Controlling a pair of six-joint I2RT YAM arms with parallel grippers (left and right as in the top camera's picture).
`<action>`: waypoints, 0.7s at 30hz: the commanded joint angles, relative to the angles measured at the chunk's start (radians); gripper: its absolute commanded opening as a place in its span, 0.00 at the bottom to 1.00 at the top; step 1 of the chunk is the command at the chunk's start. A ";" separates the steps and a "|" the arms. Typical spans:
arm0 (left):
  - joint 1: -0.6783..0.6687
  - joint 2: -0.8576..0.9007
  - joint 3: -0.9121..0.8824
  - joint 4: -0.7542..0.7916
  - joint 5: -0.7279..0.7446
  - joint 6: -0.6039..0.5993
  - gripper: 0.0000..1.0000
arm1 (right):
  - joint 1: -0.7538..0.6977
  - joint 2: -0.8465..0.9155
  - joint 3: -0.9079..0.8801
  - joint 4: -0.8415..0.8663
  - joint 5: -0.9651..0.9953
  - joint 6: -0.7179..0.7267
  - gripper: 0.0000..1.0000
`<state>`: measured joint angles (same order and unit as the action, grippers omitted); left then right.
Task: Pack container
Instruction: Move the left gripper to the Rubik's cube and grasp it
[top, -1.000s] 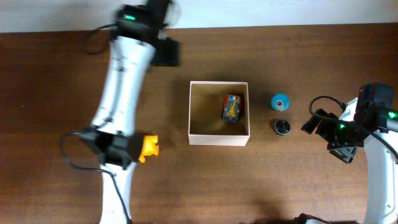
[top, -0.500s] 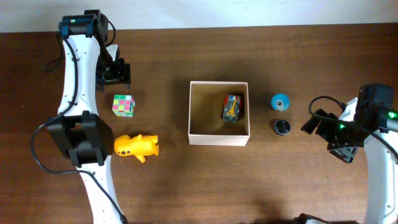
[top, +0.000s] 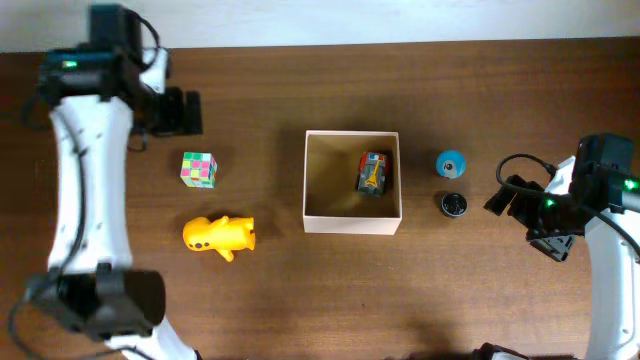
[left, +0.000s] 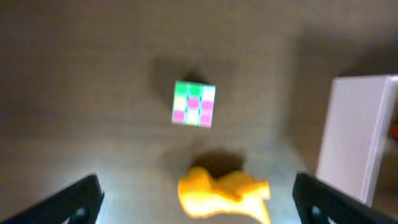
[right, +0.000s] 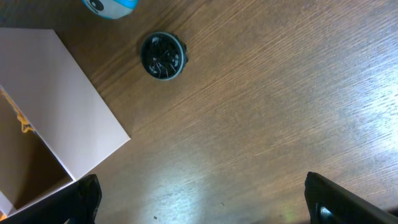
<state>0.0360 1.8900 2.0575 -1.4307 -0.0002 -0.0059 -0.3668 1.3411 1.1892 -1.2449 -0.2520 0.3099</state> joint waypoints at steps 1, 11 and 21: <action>0.006 0.088 -0.171 0.087 0.011 0.078 1.00 | -0.006 -0.001 0.015 0.003 -0.005 -0.006 0.99; 0.006 0.165 -0.295 0.288 -0.031 0.128 0.99 | -0.006 -0.001 0.015 0.000 -0.005 -0.006 0.99; 0.007 0.303 -0.295 0.296 -0.030 0.127 0.97 | -0.006 -0.001 0.015 -0.008 0.002 -0.007 0.99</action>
<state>0.0360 2.1647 1.7596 -1.1355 -0.0189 0.1020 -0.3668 1.3411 1.1892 -1.2495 -0.2516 0.3103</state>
